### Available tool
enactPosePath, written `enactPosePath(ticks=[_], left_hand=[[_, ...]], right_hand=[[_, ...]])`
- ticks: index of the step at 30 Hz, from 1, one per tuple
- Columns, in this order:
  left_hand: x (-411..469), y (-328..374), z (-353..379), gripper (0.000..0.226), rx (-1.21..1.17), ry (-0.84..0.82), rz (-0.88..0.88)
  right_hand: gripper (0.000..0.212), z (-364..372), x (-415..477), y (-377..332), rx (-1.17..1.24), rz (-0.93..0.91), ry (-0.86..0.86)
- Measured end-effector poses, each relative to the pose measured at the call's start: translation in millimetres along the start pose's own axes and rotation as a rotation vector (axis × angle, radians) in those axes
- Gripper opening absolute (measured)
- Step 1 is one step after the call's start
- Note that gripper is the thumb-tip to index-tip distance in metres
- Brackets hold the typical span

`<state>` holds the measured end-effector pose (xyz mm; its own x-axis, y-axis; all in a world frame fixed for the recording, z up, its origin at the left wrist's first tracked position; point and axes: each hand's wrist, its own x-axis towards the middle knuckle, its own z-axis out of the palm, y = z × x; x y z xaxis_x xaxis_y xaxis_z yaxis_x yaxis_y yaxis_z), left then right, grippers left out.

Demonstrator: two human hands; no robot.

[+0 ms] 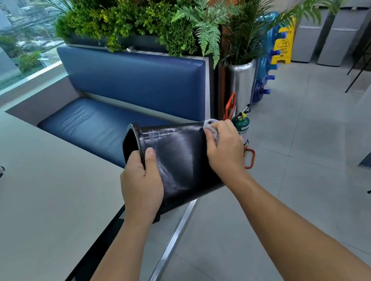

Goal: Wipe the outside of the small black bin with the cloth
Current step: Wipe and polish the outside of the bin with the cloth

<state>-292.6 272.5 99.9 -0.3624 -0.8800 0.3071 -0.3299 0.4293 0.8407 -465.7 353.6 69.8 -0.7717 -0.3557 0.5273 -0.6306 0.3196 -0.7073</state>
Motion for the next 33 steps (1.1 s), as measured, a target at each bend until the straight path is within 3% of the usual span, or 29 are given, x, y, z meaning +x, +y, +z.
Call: enactPosePath(ticks=[2, 8, 13, 18, 21, 25, 30, 33], left_hand=[[-4.3, -0.3, 3.6, 0.044, 0.013, -0.02, 0.032], [-11.1, -6.4, 11.2, 0.032, 0.044, -0.076, 0.046], [-18.2, -7.0, 5.1, 0.033, 0.021, -0.094, 0.101], [-16.2, -13.7, 11.2, 0.023, 0.101, -0.159, 0.116], [-16.3, -18.6, 7.5, 0.017, 0.048, -0.117, 0.081], [-20.6, -17.1, -5.5, 0.029, 0.018, -0.037, 0.15], [-21.2, -18.5, -24.5, 0.029, -0.033, -0.044, 0.136], [-16.8, -20.9, -30.9, 0.029, -0.019, -0.053, 0.093]], right_hand=[[0.008, 3.1, -14.0, -13.4, 0.014, 0.007, 0.0], [0.018, 20.6, -24.0, -77.2, 0.0, -0.249, -0.142], [0.021, 10.7, -1.0, -29.0, -0.144, -0.065, -0.057], [0.028, 25.3, -19.5, -80.3, -0.004, -0.134, -0.183], [0.03, 31.8, -21.3, -96.1, -0.01, -0.15, -0.246], [0.027, 28.1, -8.3, -60.2, -0.131, -0.16, -0.143], [0.039, 14.9, 10.5, 10.8, -0.241, 0.033, -0.099], [0.03, 12.1, 13.0, 23.5, -0.27, 0.112, -0.131]])
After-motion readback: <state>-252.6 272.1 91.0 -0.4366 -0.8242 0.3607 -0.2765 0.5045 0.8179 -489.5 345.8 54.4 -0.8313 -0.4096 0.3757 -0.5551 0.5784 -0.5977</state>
